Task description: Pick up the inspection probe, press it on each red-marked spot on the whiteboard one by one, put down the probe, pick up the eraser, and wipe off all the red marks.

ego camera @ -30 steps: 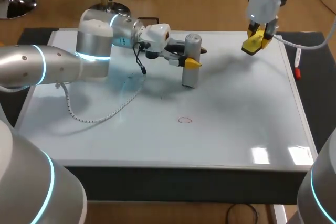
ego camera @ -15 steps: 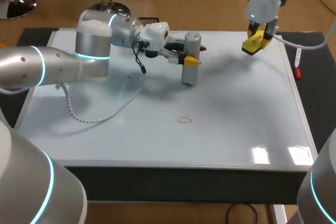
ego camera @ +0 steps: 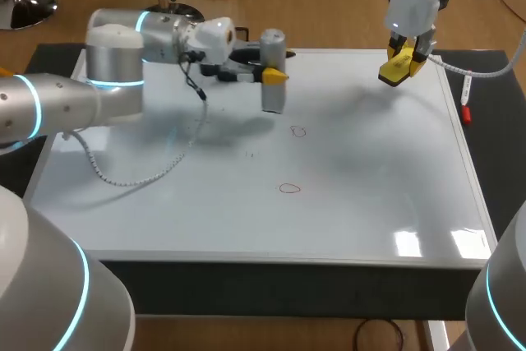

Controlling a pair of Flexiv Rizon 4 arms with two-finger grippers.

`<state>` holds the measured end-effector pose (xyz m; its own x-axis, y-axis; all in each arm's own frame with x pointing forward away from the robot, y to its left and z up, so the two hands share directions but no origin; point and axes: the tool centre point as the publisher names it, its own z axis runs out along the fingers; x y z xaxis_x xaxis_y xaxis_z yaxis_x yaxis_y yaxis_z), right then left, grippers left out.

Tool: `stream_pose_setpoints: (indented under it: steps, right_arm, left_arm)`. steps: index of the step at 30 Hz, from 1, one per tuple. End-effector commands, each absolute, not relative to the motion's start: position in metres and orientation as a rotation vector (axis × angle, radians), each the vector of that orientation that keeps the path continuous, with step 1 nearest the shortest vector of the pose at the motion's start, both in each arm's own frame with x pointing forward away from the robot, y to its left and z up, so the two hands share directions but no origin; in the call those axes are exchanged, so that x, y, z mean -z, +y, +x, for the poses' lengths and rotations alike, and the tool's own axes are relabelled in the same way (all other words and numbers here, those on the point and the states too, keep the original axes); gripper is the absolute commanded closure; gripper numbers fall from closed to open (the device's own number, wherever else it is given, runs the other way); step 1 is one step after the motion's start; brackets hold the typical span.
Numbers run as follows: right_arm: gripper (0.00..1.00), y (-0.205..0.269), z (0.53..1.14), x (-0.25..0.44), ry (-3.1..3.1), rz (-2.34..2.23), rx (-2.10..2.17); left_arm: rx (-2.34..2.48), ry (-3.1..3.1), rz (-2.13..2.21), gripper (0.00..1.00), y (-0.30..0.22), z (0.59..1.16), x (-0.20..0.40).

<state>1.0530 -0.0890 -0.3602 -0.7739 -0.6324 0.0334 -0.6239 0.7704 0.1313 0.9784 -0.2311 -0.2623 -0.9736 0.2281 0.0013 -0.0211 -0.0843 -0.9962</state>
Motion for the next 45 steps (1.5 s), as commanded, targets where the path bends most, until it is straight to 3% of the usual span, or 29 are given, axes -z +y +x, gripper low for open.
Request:
stream_pose_setpoints:
  steps: [1, 25, 45]
  right_arm:
    - [1.0, -0.09, 1.053, 0.359, -2.882, 1.027, 0.168]
    - [1.0, -0.09, 1.053, 0.359, -2.882, 1.027, 0.168]
    - [1.0, -0.09, 1.053, 0.359, -2.882, 1.027, 0.168]
  left_arm:
    - [-2.231, -2.069, -0.126, 1.0, -0.197, 0.975, 0.254]
    - [-2.37, -2.253, 0.202, 1.0, -0.044, 1.022, 0.249]
    - [-2.365, -2.304, 0.284, 1.0, -0.019, 1.028, 0.249]
